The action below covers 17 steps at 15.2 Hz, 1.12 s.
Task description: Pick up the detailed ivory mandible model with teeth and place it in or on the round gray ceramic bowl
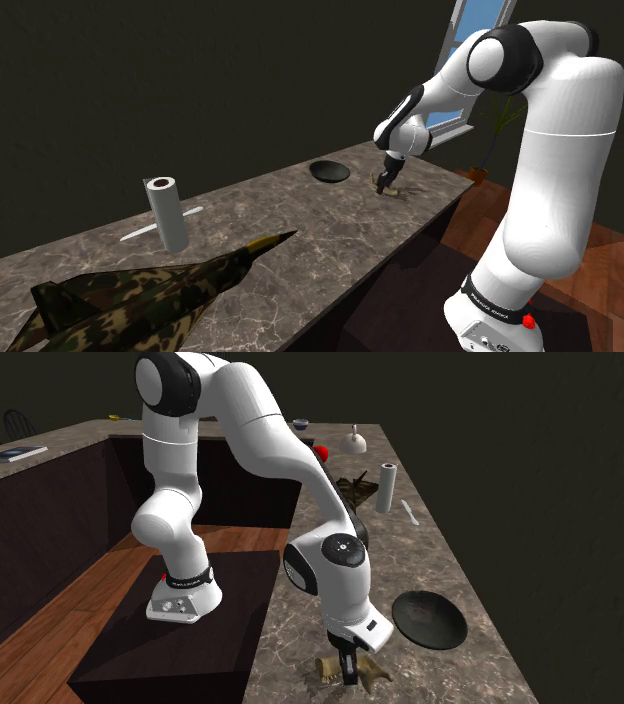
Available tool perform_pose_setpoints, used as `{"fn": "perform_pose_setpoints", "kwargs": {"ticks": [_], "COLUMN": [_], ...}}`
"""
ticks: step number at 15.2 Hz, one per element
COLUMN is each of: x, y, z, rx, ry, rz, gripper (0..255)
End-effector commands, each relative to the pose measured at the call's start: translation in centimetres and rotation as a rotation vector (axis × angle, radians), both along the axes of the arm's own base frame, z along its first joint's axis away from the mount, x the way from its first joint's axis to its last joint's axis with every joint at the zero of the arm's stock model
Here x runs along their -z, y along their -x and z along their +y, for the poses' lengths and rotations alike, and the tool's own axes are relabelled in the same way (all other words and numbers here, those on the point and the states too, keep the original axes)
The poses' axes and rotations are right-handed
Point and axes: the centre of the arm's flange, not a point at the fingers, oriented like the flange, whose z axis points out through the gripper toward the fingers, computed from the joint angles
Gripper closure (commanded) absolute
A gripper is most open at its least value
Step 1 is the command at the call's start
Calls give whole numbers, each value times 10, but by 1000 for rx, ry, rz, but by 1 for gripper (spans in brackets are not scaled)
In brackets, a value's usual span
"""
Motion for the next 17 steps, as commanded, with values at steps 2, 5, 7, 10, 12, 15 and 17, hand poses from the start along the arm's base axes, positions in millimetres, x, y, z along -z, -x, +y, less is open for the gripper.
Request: {"fn": "perform_pose_setpoints", "kwargs": {"ticks": [2,5,7,10,12,15,17], "x": [1,2,2,-4,-15,-31,-41], "y": [0,-1,1,0,0,0,0], "z": [1,-1,-1,1,1,1,1], "rx": [-2,-2,-2,-2,-2,-2,-2], "ry": [-2,-2,-2,-2,-2,-2,-2], "rz": [3,2,2,3,3,3,3], "gripper": [255,255,255,255,255,255,255]}}
